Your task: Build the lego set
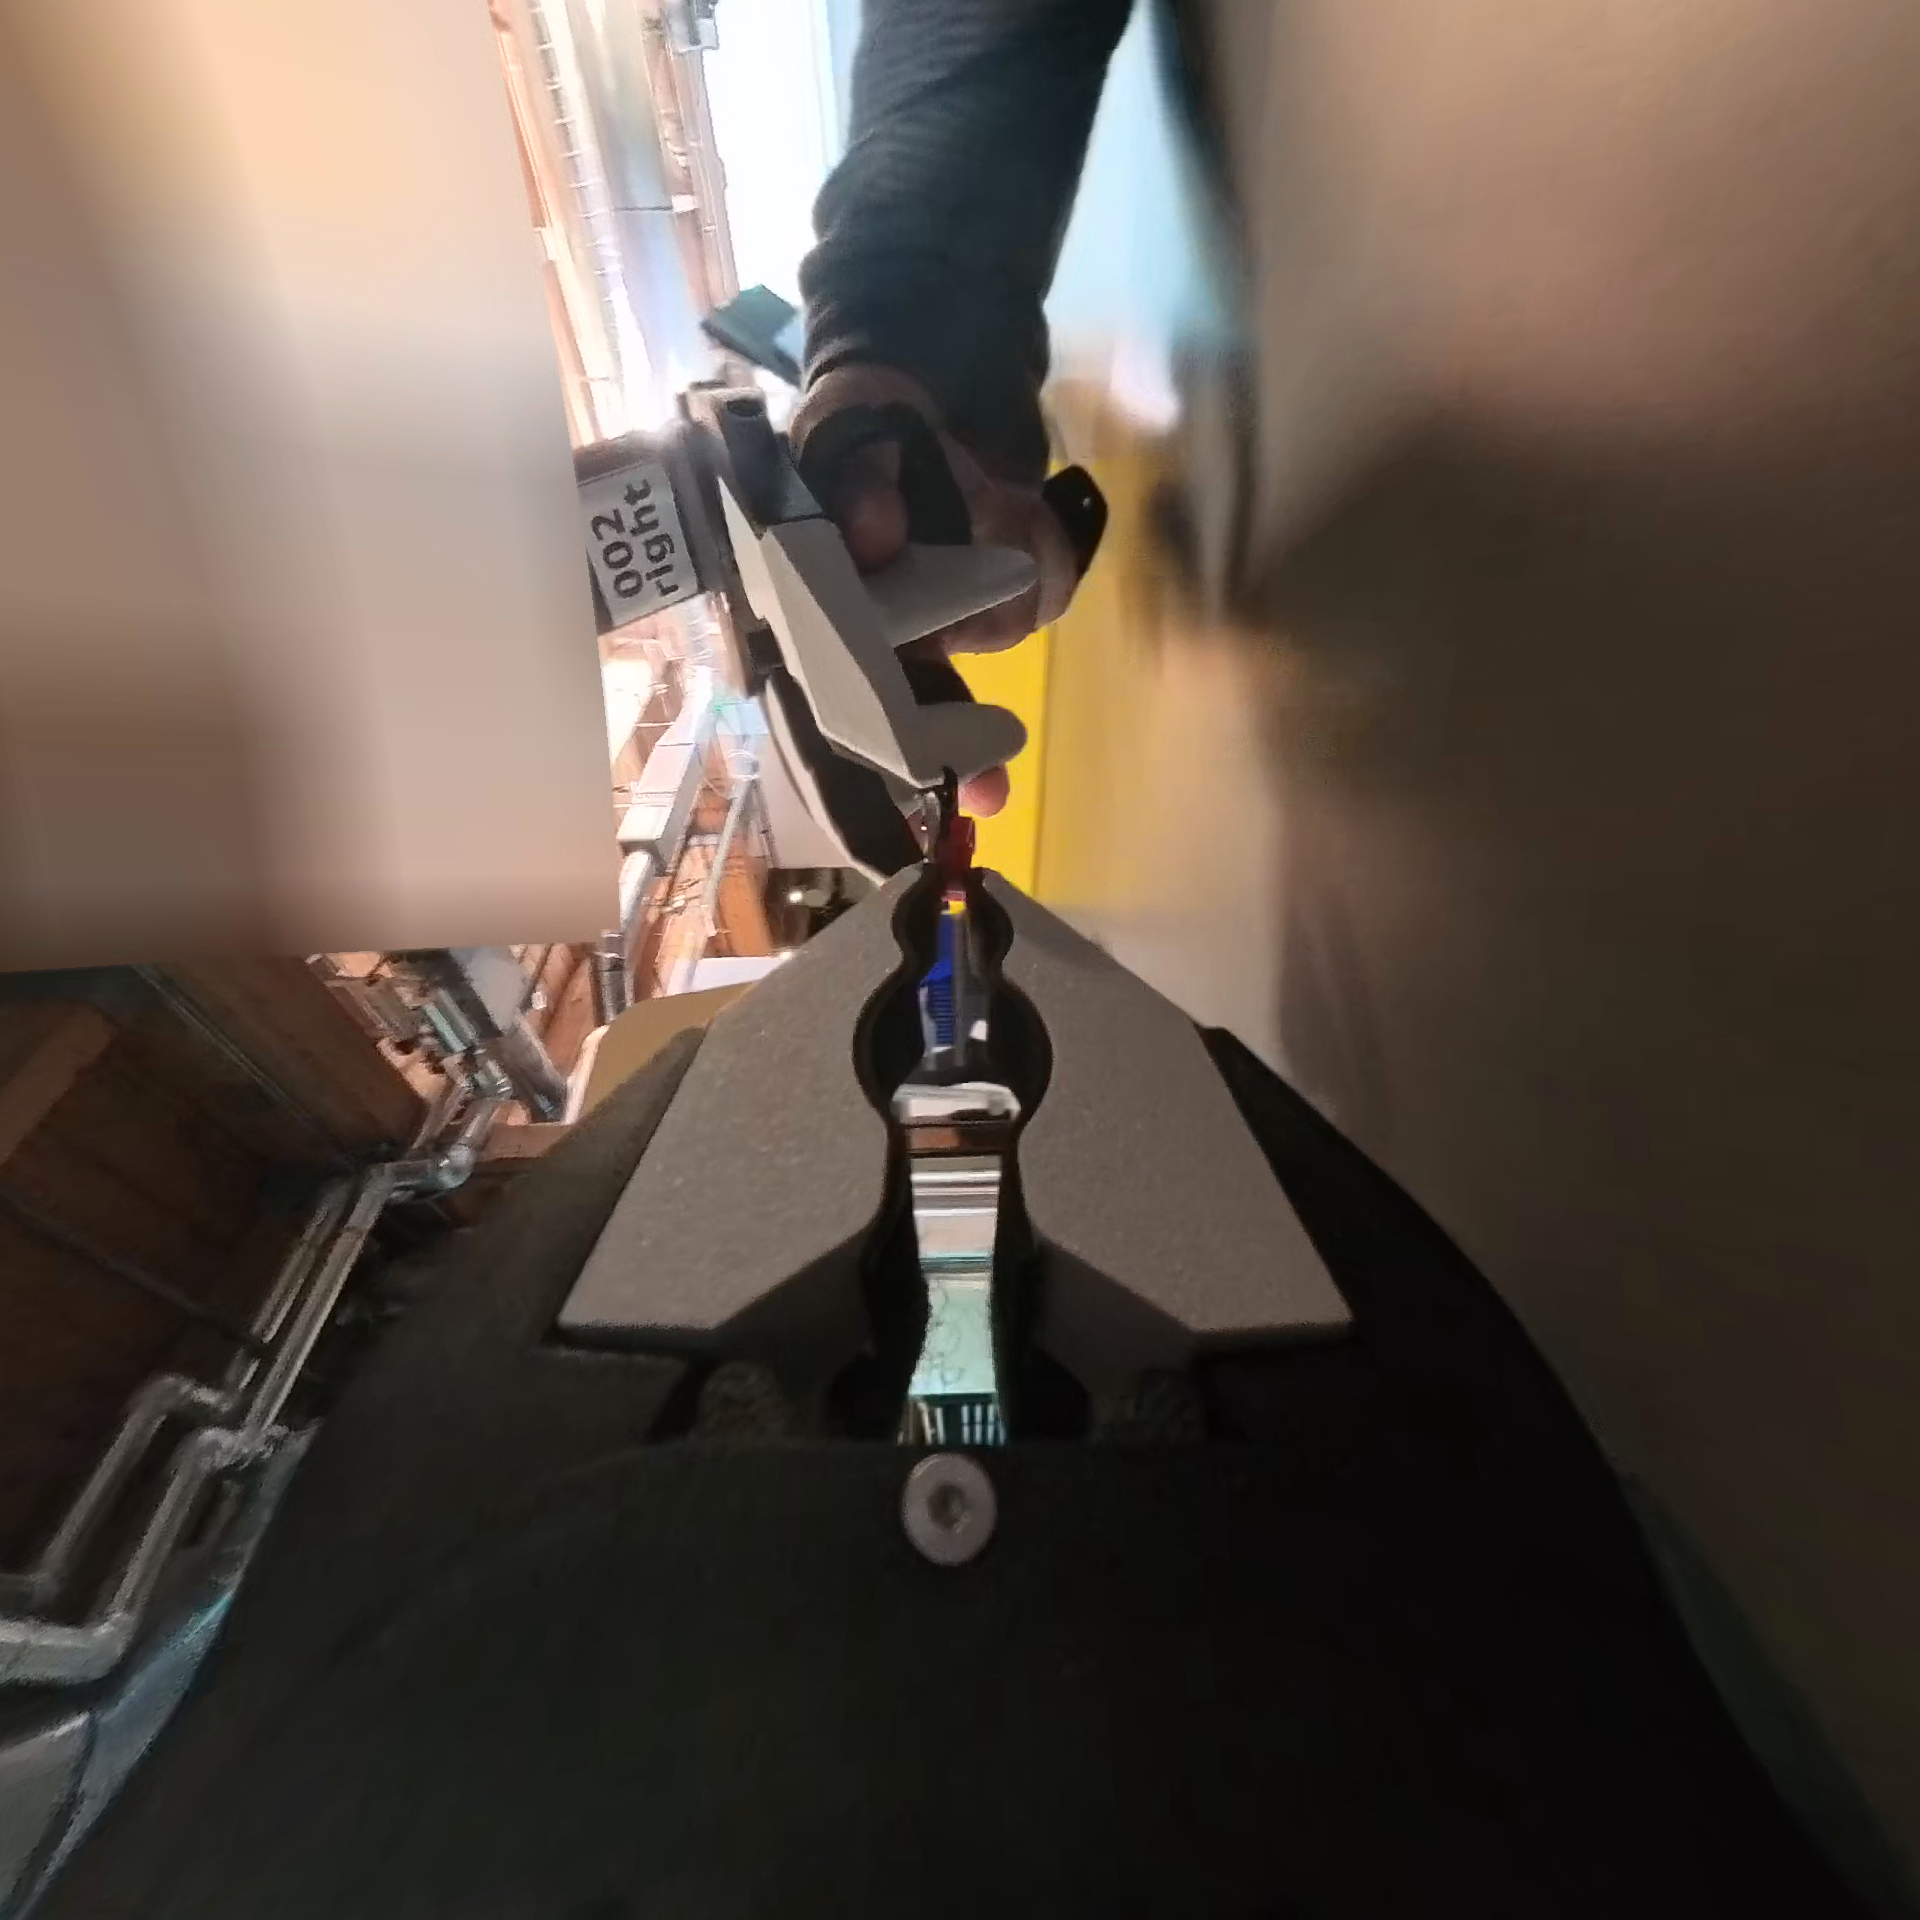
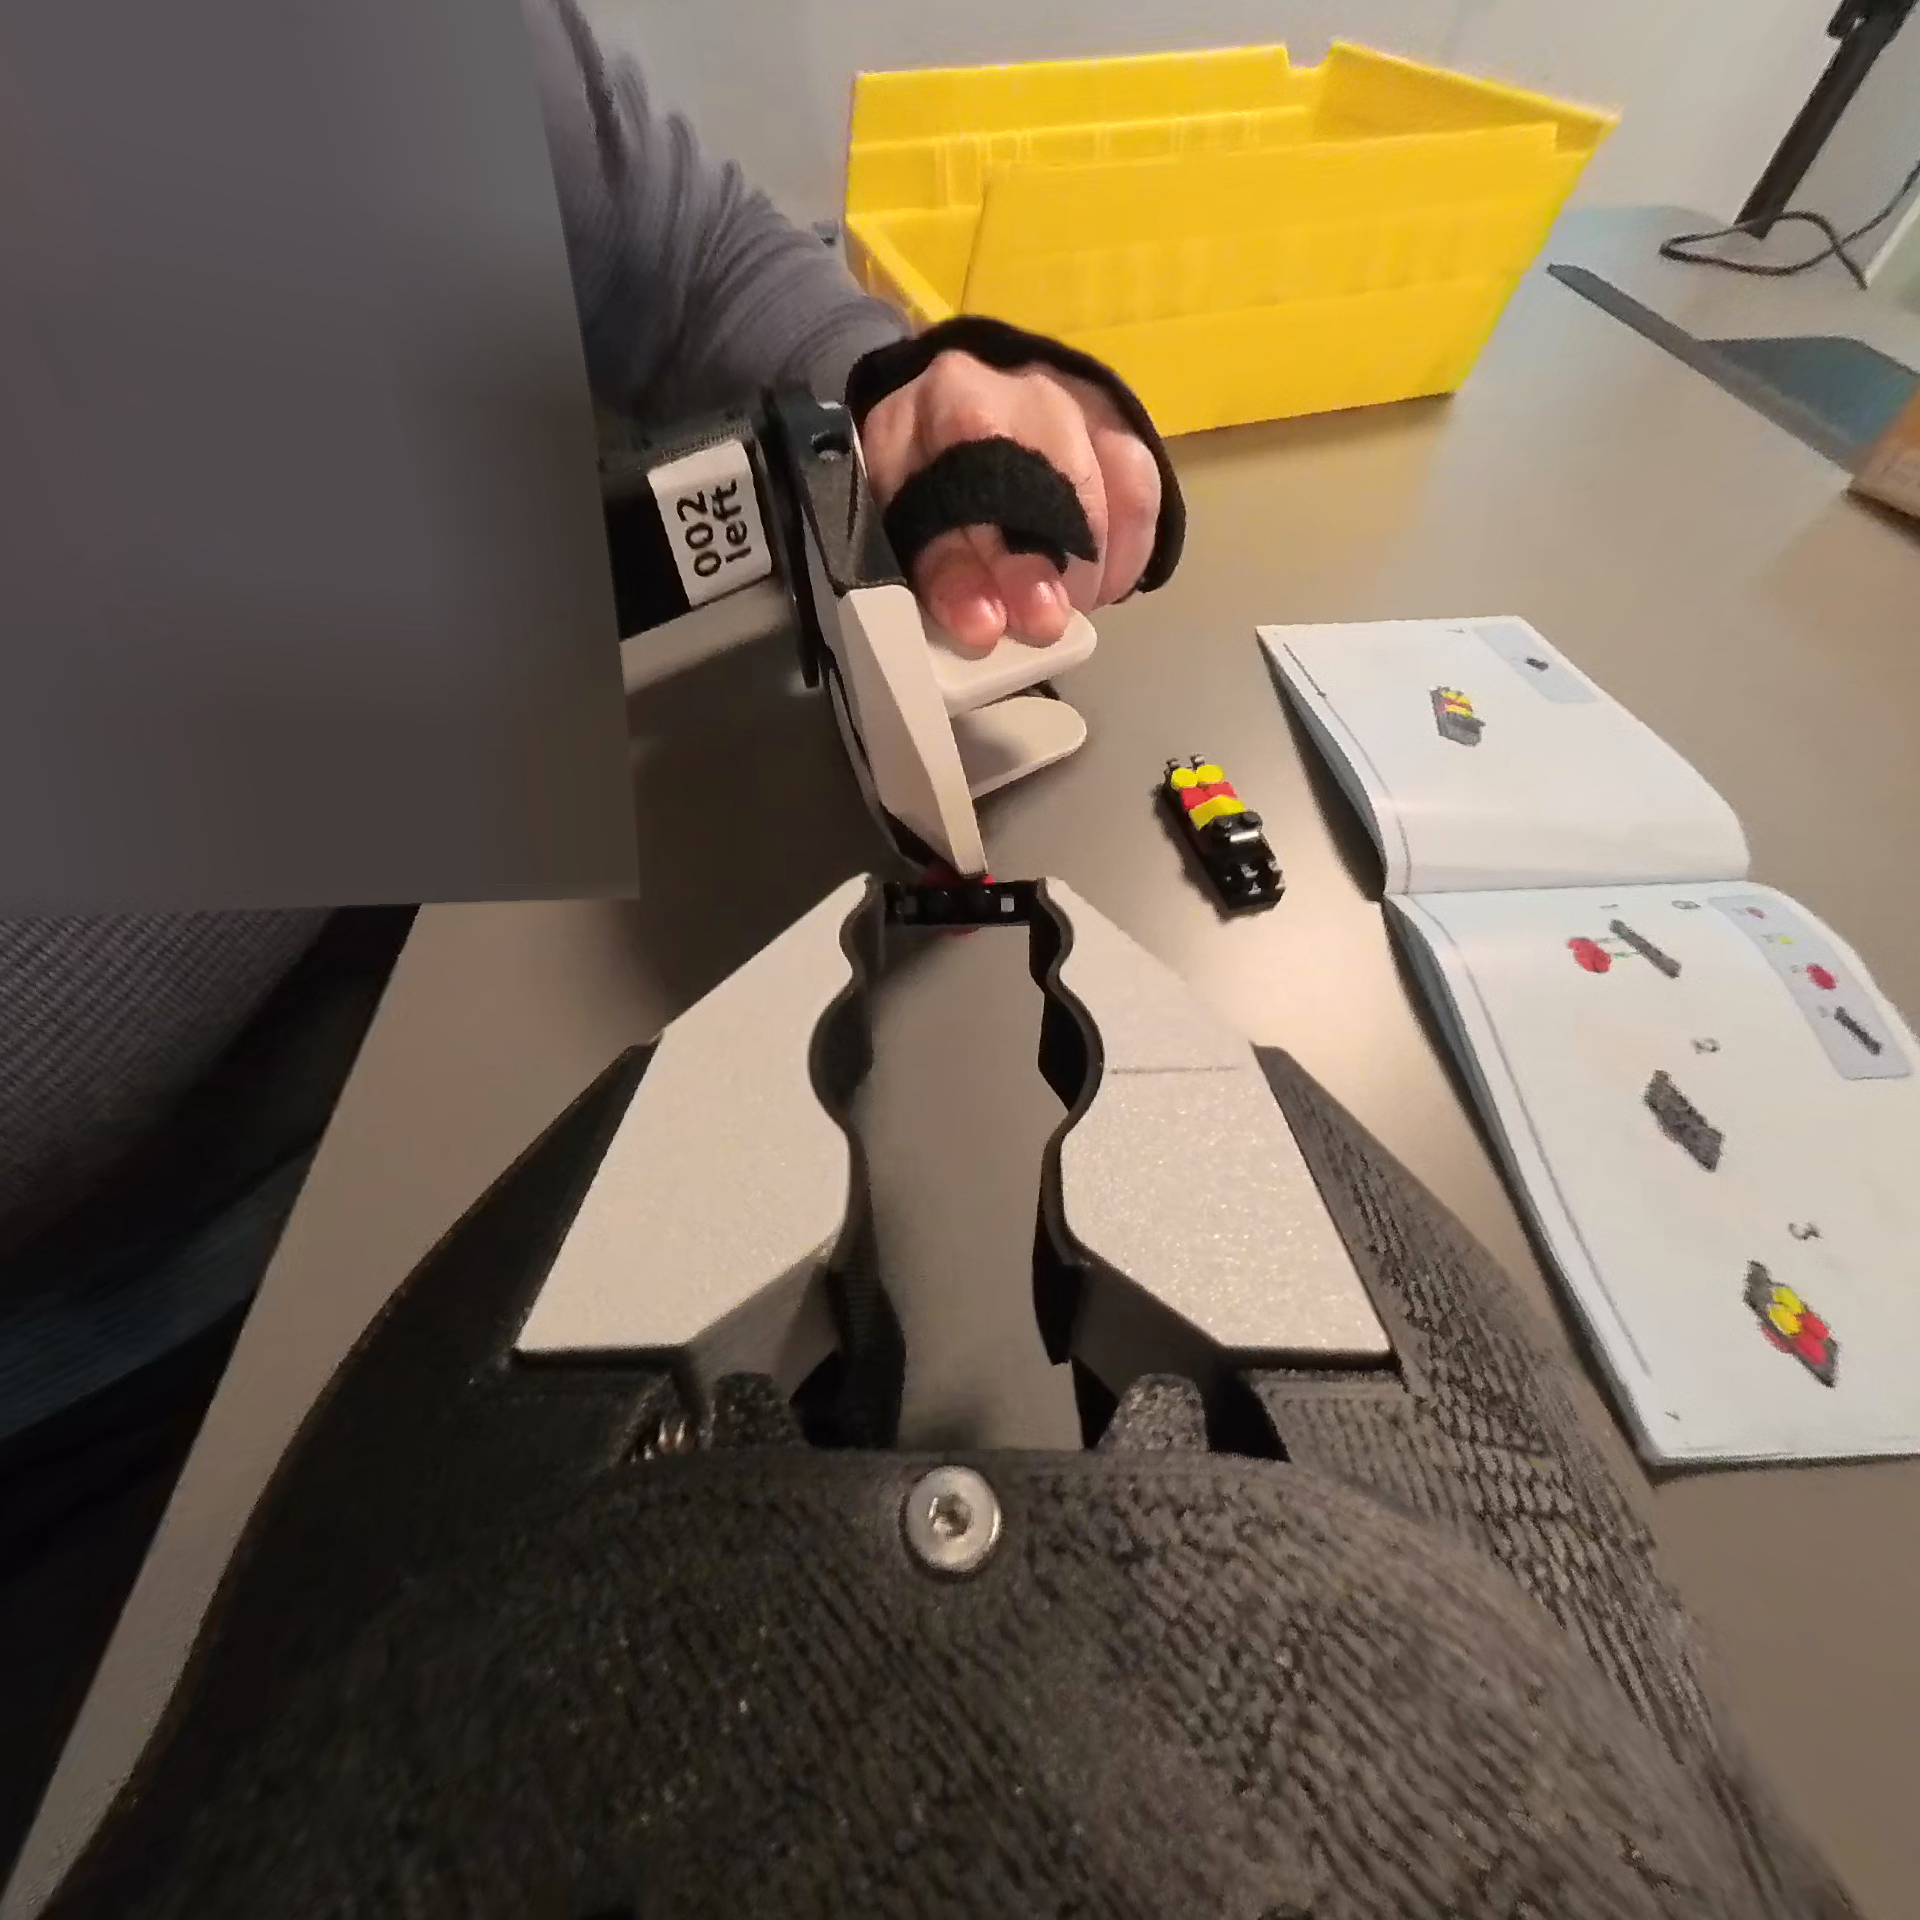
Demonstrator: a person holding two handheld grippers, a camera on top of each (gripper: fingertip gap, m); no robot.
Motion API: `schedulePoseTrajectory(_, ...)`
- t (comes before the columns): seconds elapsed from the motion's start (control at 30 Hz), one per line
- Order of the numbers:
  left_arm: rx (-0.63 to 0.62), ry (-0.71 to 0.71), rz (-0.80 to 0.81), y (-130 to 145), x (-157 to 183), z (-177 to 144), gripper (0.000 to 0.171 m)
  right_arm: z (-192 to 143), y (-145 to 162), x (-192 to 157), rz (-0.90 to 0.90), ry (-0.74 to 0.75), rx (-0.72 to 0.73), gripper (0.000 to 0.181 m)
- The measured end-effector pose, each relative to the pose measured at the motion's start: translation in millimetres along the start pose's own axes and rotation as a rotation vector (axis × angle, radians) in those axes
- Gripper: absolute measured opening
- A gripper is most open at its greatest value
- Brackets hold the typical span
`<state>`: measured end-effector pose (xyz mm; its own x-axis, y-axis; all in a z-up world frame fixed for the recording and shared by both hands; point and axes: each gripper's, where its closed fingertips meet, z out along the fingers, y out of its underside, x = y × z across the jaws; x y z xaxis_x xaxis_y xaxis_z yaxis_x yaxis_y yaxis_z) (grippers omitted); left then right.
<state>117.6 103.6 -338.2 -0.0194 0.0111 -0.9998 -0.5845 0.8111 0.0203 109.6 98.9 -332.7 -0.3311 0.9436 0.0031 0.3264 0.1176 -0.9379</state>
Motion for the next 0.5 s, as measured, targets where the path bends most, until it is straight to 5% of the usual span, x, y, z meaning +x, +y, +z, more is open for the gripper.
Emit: schedulePoseTrajectory(0.5,-0.003,-0.173,-0.004,-10.8,-33.9,-7.2,0.004,-1.2,-31.7,-11.1,-0.100,0.021,-0.200,0.027)
